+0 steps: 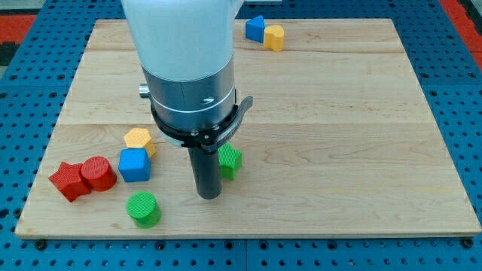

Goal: Move the green star closer to the yellow heart

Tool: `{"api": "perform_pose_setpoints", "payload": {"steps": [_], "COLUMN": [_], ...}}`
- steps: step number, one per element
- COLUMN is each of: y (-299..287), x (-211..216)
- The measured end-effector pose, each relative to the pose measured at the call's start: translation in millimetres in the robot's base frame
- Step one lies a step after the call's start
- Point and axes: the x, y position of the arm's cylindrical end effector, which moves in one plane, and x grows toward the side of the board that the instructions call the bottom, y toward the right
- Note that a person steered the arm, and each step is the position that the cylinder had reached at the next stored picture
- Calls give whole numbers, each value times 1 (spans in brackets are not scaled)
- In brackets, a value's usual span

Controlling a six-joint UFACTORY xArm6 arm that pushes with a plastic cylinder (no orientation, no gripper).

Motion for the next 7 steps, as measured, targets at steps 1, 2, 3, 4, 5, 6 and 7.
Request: {"api": "perform_pose_setpoints", "payload": {"steps": [1, 2, 3, 4, 5, 6, 7], "y": [9, 11, 11, 11, 11, 11, 16], "x": [0, 0, -4, -23, -37, -42, -43]}}
